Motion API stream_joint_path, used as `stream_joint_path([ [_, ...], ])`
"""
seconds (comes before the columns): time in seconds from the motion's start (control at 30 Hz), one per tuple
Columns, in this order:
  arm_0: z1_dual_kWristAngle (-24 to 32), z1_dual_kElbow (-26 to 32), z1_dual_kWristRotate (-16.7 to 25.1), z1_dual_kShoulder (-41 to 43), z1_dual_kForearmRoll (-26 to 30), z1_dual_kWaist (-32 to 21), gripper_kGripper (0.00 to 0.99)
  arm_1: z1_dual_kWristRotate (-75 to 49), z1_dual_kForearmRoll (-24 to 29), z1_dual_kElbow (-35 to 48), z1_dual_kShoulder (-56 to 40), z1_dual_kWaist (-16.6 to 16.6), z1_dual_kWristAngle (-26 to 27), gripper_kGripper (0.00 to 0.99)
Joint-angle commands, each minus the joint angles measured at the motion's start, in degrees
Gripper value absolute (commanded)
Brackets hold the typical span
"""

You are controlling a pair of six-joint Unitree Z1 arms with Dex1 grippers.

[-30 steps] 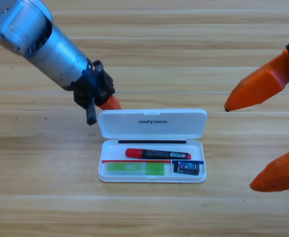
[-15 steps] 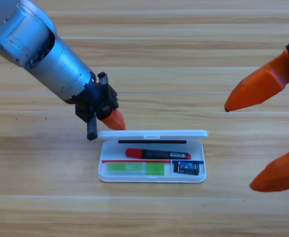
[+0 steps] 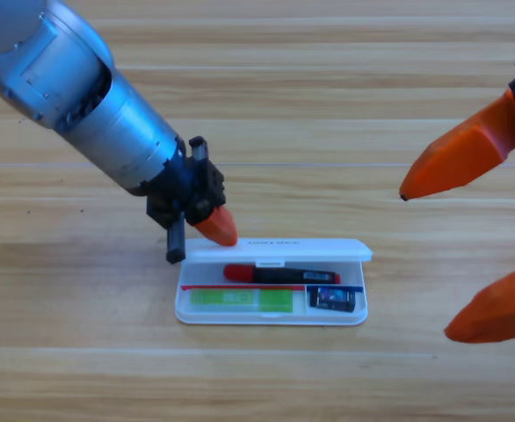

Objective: Clean up eraser and pencils

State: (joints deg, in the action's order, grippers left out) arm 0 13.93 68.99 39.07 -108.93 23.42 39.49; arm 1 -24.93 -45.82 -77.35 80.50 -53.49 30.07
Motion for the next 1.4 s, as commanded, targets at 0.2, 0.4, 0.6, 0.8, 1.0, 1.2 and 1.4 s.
stream_joint_path([
  [0.2, -1.2, -3.2, 0.2, -1.5, -0.7, 2.7, 0.000, 0.3, 0.6, 0.9, 1.8, 1.6, 1.6, 0.969],
  [0.4, -1.2, -5.2, 0.6, -2.2, -2.4, 2.9, 0.000, 0.4, 0.6, 0.9, 1.9, 1.6, 1.7, 0.969],
  [0.6, -1.4, -7.1, 1.0, -3.0, -4.5, 2.8, 0.000, 0.4, 0.6, 0.9, 2.4, 1.6, 1.9, 0.969],
  [0.8, -1.4, -8.4, 1.2, -4.1, -6.3, 2.9, 0.000, 0.4, 0.6, 0.9, 2.6, 1.6, 2.1, 0.969],
  [1.0, -1.6, -9.7, 1.2, -5.3, -8.0, 2.9, 0.000, 0.5, 0.5, 0.8, 2.7, 1.6, 2.2, 0.969],
  [1.2, -1.8, -10.0, 1.2, -5.8, -8.7, 3.0, 0.000, 0.5, 0.6, 0.8, 2.9, 1.6, 2.2, 0.969],
  [1.4, -2.2, -8.7, 0.8, -3.5, -6.6, 3.0, 0.000, 0.6, 0.6, 0.7, 3.1, 1.6, 2.2, 0.969],
])
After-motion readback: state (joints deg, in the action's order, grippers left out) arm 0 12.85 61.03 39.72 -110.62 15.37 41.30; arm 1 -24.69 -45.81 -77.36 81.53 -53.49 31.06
